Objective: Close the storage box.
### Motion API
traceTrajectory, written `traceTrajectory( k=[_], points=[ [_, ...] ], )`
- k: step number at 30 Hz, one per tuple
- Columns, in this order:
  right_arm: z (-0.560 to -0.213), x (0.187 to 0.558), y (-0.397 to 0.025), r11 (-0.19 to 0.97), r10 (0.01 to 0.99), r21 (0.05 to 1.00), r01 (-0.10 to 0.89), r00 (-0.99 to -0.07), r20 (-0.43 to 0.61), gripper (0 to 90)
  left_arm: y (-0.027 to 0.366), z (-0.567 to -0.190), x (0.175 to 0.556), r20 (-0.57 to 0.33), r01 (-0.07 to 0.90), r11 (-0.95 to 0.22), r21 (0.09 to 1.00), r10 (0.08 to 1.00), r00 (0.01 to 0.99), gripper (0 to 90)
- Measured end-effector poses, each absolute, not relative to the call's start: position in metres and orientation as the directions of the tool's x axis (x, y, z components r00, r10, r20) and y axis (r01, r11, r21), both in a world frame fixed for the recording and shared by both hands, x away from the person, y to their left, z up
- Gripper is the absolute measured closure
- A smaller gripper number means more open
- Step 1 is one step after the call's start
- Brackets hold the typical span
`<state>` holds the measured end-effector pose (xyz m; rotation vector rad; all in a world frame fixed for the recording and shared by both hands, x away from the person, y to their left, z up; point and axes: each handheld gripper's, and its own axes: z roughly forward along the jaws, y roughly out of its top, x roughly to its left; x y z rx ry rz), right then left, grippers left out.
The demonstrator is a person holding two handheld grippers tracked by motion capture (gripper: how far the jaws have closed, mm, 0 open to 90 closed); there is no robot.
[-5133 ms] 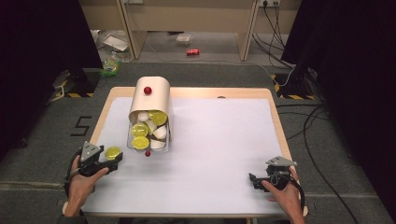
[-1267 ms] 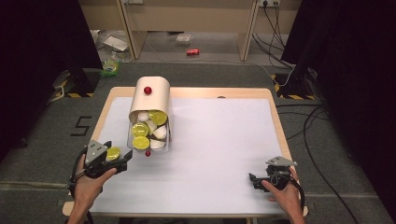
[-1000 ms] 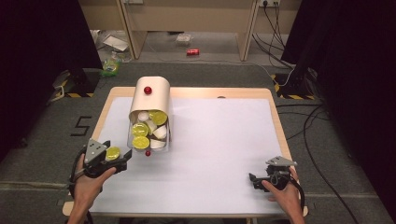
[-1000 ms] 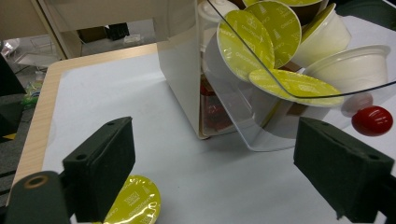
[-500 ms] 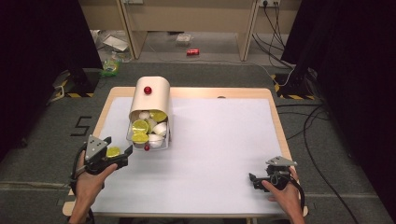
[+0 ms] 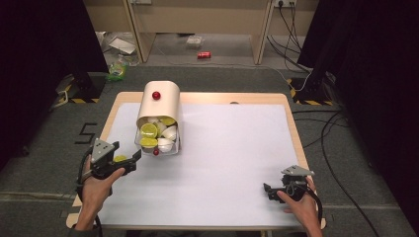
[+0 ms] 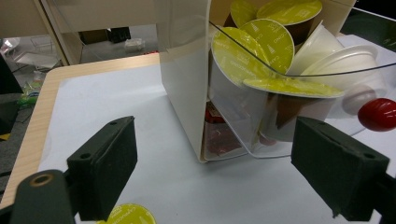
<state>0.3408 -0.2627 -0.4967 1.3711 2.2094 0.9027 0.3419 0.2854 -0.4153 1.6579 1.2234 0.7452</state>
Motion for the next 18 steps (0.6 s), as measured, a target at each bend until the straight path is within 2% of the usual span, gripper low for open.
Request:
traceTrajectory(
  k=[18],
  points=[
    [-0.497, 0.341, -0.263, 0.315, 0.894, 0.696, 0.645, -0.447, 0.01, 0.3, 0.285, -0.414, 0.359, -0.054, 0.406, -0.082, 0.91, 0.949, 0.311, 14.4]
  ],
)
